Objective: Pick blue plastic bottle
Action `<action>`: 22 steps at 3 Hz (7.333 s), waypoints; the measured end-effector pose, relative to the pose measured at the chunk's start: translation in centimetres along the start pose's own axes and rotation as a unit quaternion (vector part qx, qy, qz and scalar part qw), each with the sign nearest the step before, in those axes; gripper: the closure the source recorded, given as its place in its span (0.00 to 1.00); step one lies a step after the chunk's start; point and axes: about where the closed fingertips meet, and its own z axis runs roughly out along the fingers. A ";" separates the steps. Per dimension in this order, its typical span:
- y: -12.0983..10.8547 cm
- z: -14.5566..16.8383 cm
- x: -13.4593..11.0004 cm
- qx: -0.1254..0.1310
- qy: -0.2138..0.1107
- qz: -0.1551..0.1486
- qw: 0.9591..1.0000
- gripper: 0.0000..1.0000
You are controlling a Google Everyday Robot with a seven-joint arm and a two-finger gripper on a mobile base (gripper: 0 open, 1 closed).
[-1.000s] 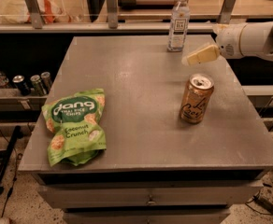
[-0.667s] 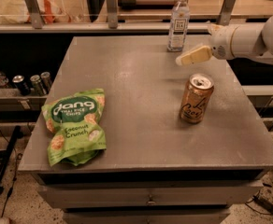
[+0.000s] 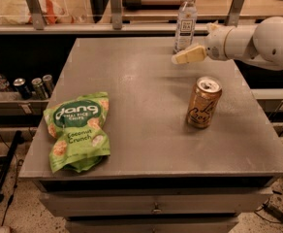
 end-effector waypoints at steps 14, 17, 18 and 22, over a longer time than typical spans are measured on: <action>-4.7 7.6 -1.8 0.086 -0.049 0.045 0.994 0.96; -5.3 5.2 -4.9 0.076 -0.062 0.027 0.995 1.00; -5.6 4.1 -6.4 0.070 -0.066 0.020 0.995 1.00; -6.8 1.4 -9.0 0.034 -0.042 0.010 0.998 1.00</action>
Offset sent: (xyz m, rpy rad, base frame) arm 0.0393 -0.0038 0.0129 0.0203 -0.0739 -0.0809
